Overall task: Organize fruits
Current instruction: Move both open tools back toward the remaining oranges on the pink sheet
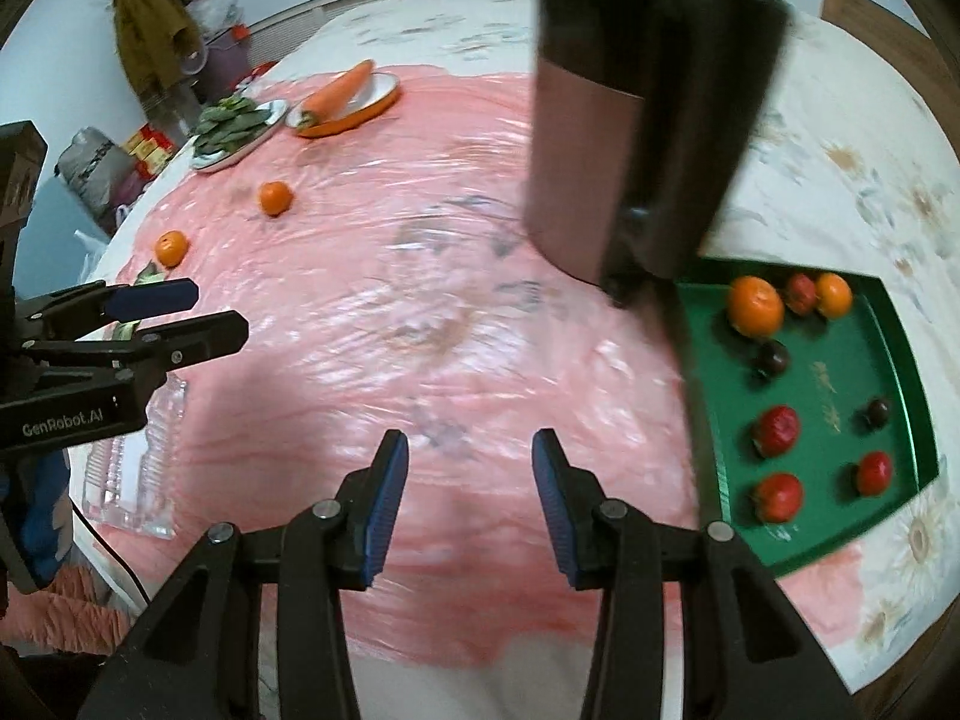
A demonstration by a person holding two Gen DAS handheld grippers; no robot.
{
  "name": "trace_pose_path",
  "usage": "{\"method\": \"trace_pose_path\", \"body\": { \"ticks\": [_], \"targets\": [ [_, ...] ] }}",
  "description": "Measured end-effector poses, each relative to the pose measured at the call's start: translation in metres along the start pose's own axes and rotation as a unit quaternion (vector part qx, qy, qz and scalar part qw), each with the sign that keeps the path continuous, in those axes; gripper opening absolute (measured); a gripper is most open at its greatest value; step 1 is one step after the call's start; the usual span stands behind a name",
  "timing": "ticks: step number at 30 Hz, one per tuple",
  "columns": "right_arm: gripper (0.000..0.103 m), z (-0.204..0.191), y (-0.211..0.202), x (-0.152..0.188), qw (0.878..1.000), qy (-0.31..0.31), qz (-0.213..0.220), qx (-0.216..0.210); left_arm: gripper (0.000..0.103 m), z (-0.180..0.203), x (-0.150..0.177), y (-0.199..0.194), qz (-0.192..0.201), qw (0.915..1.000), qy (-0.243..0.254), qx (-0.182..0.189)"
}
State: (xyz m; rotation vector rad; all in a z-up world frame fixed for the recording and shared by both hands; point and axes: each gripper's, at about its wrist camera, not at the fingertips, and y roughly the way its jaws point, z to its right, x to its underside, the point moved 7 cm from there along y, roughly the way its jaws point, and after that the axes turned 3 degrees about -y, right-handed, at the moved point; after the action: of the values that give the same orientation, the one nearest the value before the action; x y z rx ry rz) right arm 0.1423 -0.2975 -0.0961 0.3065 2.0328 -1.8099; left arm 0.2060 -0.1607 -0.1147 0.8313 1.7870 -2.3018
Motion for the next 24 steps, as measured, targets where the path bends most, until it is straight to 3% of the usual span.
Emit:
{"method": "trace_pose_path", "body": {
  "ticks": [6, 24],
  "targets": [
    [0.064, -0.033, 0.016, -0.017, 1.000, -0.021, -0.002, -0.013, 0.060, -0.044, 0.007, -0.004, -0.003, 0.9994, -0.025, -0.022],
    [0.066, -0.123, 0.061, -0.068, 0.996, -0.075, -0.004, -0.055, 0.060, -0.131, 0.011, -0.010, -0.005, 0.9959, -0.069, -0.058]
  ]
}}
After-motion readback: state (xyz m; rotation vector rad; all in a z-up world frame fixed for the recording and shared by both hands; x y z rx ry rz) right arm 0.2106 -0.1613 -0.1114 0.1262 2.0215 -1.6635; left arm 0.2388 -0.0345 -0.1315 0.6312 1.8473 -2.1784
